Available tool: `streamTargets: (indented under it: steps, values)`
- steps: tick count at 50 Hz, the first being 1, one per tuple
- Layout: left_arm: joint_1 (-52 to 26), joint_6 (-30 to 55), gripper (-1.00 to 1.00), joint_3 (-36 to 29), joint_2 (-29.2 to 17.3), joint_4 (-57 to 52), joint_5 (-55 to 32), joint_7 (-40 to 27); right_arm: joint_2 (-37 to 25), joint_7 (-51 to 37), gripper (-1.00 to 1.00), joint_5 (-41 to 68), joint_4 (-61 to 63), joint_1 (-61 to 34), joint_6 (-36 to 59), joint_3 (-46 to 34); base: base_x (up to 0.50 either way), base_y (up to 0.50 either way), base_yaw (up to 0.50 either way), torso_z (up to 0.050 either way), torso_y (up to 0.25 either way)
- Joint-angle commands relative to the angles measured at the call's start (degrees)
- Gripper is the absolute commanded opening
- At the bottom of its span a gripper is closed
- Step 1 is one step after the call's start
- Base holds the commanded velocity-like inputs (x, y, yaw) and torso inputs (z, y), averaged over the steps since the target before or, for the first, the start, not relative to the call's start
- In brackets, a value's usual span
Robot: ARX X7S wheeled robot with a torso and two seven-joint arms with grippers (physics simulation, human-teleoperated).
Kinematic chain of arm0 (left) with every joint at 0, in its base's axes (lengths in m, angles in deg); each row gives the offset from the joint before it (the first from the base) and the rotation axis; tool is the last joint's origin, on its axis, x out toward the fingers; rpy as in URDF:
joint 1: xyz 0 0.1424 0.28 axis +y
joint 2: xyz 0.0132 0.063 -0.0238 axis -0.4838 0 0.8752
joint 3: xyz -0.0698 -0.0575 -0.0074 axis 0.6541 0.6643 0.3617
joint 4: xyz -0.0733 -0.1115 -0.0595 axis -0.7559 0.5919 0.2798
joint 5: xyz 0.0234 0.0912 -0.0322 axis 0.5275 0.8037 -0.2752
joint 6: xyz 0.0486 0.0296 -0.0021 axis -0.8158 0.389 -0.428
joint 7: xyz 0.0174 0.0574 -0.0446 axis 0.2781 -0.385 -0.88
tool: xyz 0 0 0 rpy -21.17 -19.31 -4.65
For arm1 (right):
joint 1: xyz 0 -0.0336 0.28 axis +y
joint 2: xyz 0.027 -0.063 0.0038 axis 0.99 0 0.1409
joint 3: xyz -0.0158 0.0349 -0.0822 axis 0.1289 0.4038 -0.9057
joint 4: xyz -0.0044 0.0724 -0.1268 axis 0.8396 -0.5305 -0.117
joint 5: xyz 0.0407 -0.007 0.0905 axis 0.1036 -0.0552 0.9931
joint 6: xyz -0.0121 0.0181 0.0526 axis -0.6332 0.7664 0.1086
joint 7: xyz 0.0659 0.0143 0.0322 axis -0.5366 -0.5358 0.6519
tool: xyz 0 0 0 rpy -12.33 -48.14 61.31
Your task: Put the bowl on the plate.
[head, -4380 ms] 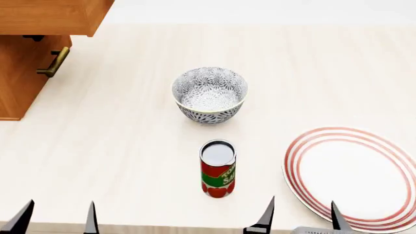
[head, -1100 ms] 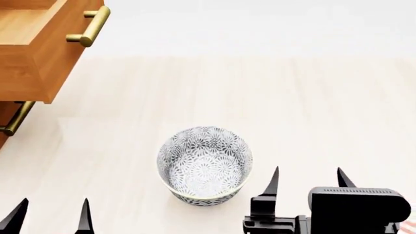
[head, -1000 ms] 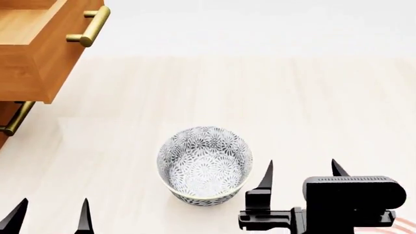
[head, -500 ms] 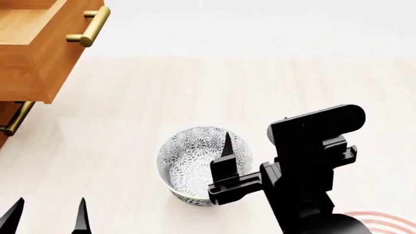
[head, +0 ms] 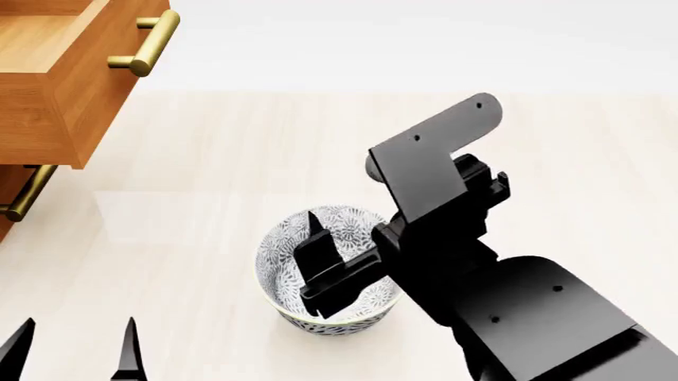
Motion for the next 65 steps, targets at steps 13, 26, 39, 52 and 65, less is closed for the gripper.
streamTargets:
  steps: [13, 26, 39, 52, 65]
  values:
    - [-0.10, 0.16, 1.00, -0.65, -0.81, -0.35, 0.73, -1.23, 0.63, 9.98, 1.00, -1.94, -12.71, -10.57, -0.84, -12.65, 0.00, 0.00, 0.00, 0.000, 0.000]
    - [-0.13, 0.59, 1.00, -1.41, -1.32, -0.96, 2.25, -2.29, 2.83, 12.59, 1.00, -1.52, -17.85, -13.40, -2.59, -13.44, 0.00, 0.00, 0.00, 0.000, 0.000]
    - [0.00, 1.06, 1.00, -1.64, -1.75, -2.13, 2.21, -2.81, 4.06, 15.03, 1.00, -1.79, -21.62, -14.23, -2.33, -17.24, 0.00, 0.00, 0.00, 0.000, 0.000]
    - [0.05, 1.46, 1.00, -1.87, -2.05, -2.87, 1.49, -2.84, 6.17, 17.45, 1.00, -4.12, -30.60, -15.86, -5.19, -21.28, 0.00, 0.00, 0.00, 0.000, 0.000]
    - [0.20, 1.41, 1.00, -2.01, -2.24, -3.12, 1.03, -3.09, 7.84, 18.78, 1.00, -5.68, -36.88, -18.25, -6.47, -23.59, 0.00, 0.00, 0.00, 0.000, 0.000]
